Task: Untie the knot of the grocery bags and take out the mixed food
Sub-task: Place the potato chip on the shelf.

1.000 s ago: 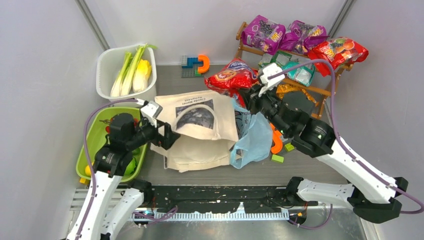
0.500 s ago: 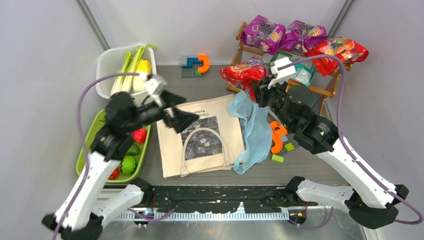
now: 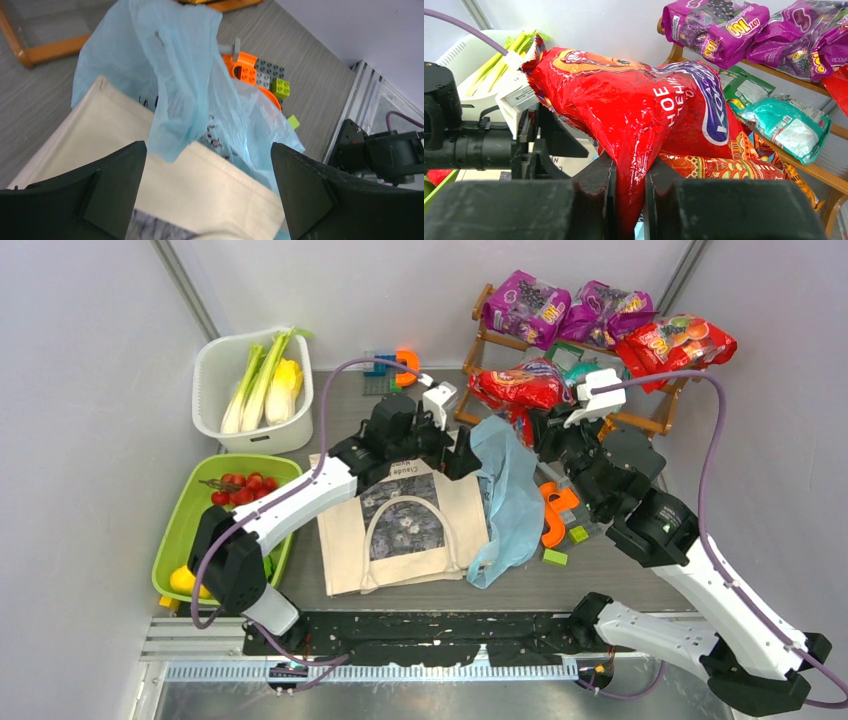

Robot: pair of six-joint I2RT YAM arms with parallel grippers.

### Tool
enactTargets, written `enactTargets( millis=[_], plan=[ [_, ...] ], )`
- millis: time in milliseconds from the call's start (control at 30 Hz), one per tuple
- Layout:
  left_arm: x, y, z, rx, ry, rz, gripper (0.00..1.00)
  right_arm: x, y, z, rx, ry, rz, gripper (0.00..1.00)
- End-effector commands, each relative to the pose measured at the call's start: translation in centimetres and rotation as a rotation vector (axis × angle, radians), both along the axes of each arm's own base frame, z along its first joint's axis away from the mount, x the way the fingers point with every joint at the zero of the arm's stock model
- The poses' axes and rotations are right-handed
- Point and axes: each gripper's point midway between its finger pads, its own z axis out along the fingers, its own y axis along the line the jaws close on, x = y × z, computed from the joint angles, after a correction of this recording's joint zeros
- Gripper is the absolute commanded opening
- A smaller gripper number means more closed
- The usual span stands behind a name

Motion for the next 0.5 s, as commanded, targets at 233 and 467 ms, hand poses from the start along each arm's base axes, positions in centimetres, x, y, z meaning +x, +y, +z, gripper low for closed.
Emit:
enactTargets(
  millis=[233, 467],
  plan=[
    [0.8, -5.3, 1.6, -0.152, -0.159, -0.153, 0.47, -0.4, -0.6, 5.4, 0.192, -0.164, -0.006, 0.05],
    [-7.8, -1.6, -3.1, -0.148, -0.048, -0.299, 0.0, 0.9, 3.2, 4.7, 0.146, -0.165, 0.111, 0.05]
  ],
)
